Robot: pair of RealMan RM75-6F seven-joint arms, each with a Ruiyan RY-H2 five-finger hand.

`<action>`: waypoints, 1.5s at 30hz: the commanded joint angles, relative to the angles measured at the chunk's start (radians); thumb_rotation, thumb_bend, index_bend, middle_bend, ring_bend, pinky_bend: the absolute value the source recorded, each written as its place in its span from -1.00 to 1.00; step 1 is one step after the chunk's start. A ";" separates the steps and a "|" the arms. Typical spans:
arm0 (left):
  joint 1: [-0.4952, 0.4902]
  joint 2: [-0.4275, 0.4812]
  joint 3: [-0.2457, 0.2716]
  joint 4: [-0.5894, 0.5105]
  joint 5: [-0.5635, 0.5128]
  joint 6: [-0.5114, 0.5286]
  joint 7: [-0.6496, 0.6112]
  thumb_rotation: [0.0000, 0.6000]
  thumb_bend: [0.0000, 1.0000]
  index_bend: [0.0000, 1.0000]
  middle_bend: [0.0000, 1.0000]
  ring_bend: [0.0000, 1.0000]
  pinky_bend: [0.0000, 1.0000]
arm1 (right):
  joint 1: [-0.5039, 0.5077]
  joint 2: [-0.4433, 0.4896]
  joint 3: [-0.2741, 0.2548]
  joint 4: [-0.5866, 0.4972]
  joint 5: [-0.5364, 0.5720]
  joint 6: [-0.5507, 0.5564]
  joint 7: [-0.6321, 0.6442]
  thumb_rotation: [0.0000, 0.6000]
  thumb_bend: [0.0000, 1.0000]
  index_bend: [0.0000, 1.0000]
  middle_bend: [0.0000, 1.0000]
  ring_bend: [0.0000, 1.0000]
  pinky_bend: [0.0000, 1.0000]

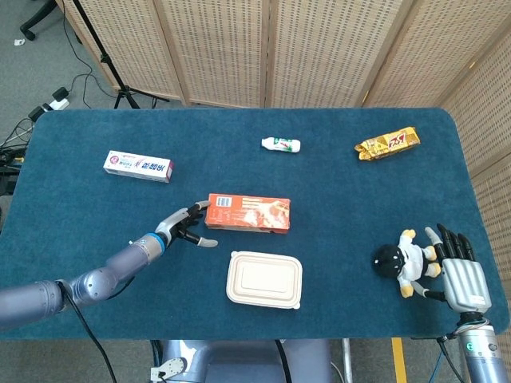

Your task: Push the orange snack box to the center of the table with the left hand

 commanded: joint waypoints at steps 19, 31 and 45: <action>-0.091 -0.086 -0.011 0.039 -0.071 0.022 -0.001 1.00 -0.80 -1.00 -1.00 -1.00 -1.00 | -0.001 0.005 0.001 -0.001 0.002 -0.001 0.012 1.00 -0.89 -0.96 -1.00 -1.00 -1.00; -0.096 -0.098 -0.030 0.035 -0.059 0.000 -0.008 1.00 -0.80 -1.00 -1.00 -1.00 -1.00 | -0.002 0.010 0.002 -0.003 0.002 0.001 0.018 1.00 -0.89 -0.96 -1.00 -1.00 -1.00; 0.079 0.058 -0.064 -0.094 0.171 0.119 0.030 1.00 -0.81 -1.00 -1.00 -1.00 -1.00 | -0.005 0.010 -0.006 -0.011 -0.013 0.009 0.003 1.00 -0.89 -0.96 -1.00 -1.00 -1.00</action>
